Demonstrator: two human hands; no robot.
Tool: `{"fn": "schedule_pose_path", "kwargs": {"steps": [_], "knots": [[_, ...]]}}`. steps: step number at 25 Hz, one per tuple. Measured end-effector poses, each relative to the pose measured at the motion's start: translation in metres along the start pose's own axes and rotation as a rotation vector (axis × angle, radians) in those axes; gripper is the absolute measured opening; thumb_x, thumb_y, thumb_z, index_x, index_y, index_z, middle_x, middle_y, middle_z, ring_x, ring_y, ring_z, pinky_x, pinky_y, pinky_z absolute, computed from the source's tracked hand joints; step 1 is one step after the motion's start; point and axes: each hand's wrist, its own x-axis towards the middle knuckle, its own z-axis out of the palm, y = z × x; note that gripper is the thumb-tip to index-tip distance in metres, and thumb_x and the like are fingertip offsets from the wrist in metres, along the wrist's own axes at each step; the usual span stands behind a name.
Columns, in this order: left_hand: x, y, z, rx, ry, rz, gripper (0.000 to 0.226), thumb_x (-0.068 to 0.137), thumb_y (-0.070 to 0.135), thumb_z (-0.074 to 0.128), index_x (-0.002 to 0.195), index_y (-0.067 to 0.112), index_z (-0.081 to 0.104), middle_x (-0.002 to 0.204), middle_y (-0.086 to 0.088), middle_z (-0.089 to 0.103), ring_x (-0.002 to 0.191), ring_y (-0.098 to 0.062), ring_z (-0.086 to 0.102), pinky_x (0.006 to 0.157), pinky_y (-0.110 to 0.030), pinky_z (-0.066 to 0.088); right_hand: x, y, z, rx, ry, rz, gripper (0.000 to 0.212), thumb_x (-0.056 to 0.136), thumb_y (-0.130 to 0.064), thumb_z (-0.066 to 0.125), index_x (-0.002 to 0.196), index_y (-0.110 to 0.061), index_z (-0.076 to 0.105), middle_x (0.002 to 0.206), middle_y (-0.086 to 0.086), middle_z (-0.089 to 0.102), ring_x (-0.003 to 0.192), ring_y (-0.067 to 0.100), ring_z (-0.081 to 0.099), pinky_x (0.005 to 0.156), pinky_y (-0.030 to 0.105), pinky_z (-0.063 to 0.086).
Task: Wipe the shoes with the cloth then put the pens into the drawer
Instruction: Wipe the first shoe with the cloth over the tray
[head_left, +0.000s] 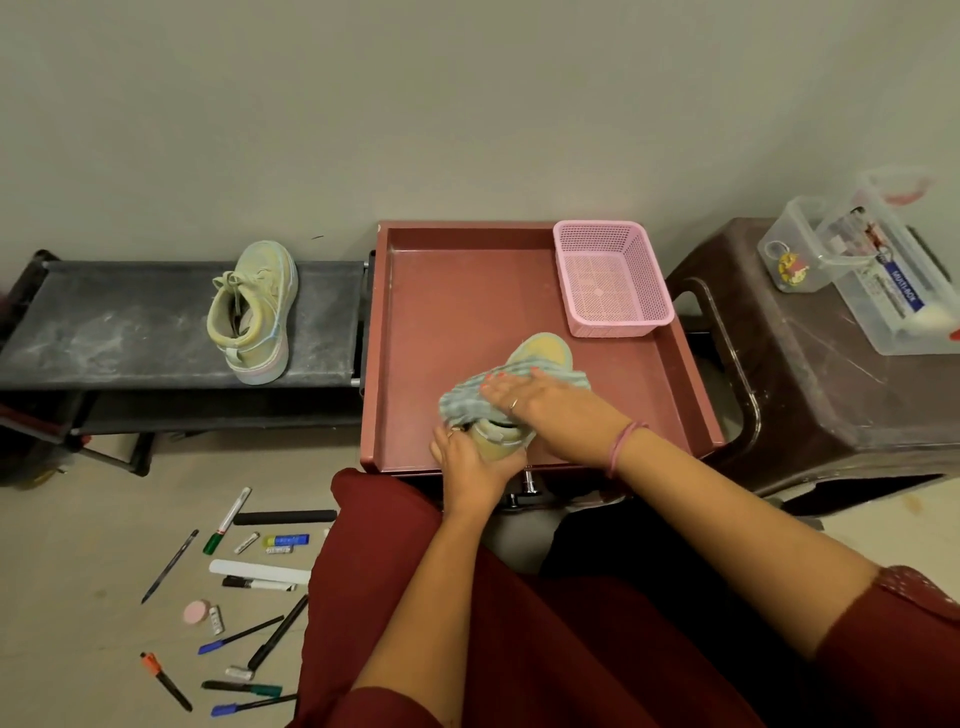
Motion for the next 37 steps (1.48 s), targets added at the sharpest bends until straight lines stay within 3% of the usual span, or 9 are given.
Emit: {"fn": "schedule_pose_path", "kwargs": {"steps": [3, 7, 11, 15, 20, 23, 28, 33, 37], "knots": [[-0.004, 0.004, -0.003, -0.045, 0.03, 0.006, 0.067, 0.062, 0.022, 0.088, 0.114, -0.002, 0.053, 0.104, 0.002, 0.036, 0.113, -0.027, 0.037, 0.102, -0.039, 0.031, 0.011, 0.022, 0.003, -0.036, 0.085, 0.12, 0.042, 0.095, -0.007, 0.039, 0.136, -0.01, 0.042, 0.144, 0.009, 0.044, 0.135, 0.021, 0.038, 0.113, 0.037, 0.025], [-0.008, 0.0, 0.001, 0.024, -0.012, 0.023, 0.06, 0.059, 0.046, 0.078, 0.096, 0.0, 0.067, 0.092, -0.012, 0.062, 0.103, -0.03, 0.046, 0.093, -0.039, 0.038, 0.014, 0.002, 0.012, 0.0, -0.025, -0.163, 0.028, 0.089, -0.01, 0.048, 0.115, -0.014, 0.059, 0.118, 0.005, 0.065, 0.11, 0.021, 0.059, 0.098, 0.036, 0.043], [-0.009, 0.002, -0.001, -0.038, 0.047, 0.057, 0.071, 0.059, 0.027, 0.088, 0.117, 0.005, 0.054, 0.111, -0.005, 0.045, 0.107, -0.017, 0.036, 0.091, -0.02, 0.028, 0.02, 0.047, 0.004, 0.027, -0.032, 0.107, 0.034, 0.09, -0.013, 0.046, 0.121, -0.024, 0.056, 0.121, 0.003, 0.063, 0.111, 0.024, 0.058, 0.094, 0.04, 0.047], [-0.01, -0.004, 0.005, 0.078, 0.103, 0.101, 0.063, 0.054, 0.026, 0.091, 0.102, -0.003, 0.062, 0.098, -0.016, 0.058, 0.102, -0.036, 0.049, 0.092, -0.044, 0.043, 0.022, 0.011, 0.008, 0.033, -0.09, -0.164, 0.03, 0.085, -0.009, 0.051, 0.113, -0.014, 0.06, 0.114, 0.006, 0.066, 0.106, 0.024, 0.061, 0.093, 0.038, 0.046], [-0.008, -0.001, -0.002, -0.023, 0.039, 0.097, 0.07, 0.061, 0.022, 0.087, 0.12, 0.004, 0.054, 0.113, -0.002, 0.044, 0.111, -0.021, 0.038, 0.097, -0.03, 0.034, 0.03, 0.052, 0.0, 0.033, -0.115, 0.059, 0.036, 0.091, -0.015, 0.049, 0.126, -0.023, 0.056, 0.124, 0.003, 0.063, 0.114, 0.023, 0.057, 0.098, 0.036, 0.044], [-0.006, -0.004, -0.001, -0.009, 0.038, 0.059, 0.067, 0.061, 0.025, 0.087, 0.115, 0.001, 0.056, 0.113, -0.01, 0.048, 0.111, -0.029, 0.041, 0.099, -0.041, 0.039, 0.036, 0.031, 0.003, -0.078, -0.117, -0.111, 0.033, 0.091, -0.017, 0.048, 0.123, -0.021, 0.058, 0.12, 0.002, 0.064, 0.111, 0.022, 0.059, 0.093, 0.037, 0.047], [-0.004, -0.007, -0.002, -0.051, 0.003, 0.029, 0.085, 0.063, 0.027, 0.086, 0.135, 0.011, 0.045, 0.126, -0.004, 0.043, 0.119, -0.022, 0.036, 0.101, -0.035, 0.037, 0.027, 0.08, -0.019, 0.259, -0.087, 0.229, 0.042, 0.091, -0.008, 0.049, 0.131, -0.019, 0.055, 0.124, 0.008, 0.062, 0.114, 0.028, 0.057, 0.096, 0.031, 0.045], [0.001, -0.019, -0.006, -0.105, -0.025, 0.016, 0.085, 0.063, 0.031, 0.083, 0.138, 0.021, 0.046, 0.125, 0.001, 0.055, 0.118, -0.018, 0.049, 0.103, -0.04, 0.042, -0.003, 0.11, -0.003, 1.007, 0.399, 0.72, 0.057, 0.08, 0.016, 0.038, 0.124, -0.015, 0.059, 0.121, 0.014, 0.06, 0.103, 0.025, 0.059, 0.09, 0.031, 0.05], [-0.002, -0.02, -0.009, -0.223, 0.024, -0.058, 0.071, 0.062, 0.029, 0.085, 0.127, 0.027, 0.055, 0.113, 0.008, 0.065, 0.104, -0.01, 0.062, 0.089, -0.032, 0.052, -0.03, 0.092, 0.01, 1.657, 0.563, 0.91, 0.06, 0.075, 0.021, 0.032, 0.116, -0.013, 0.059, 0.096, 0.013, 0.066, 0.076, 0.025, 0.066, 0.06, 0.03, 0.057]]}}
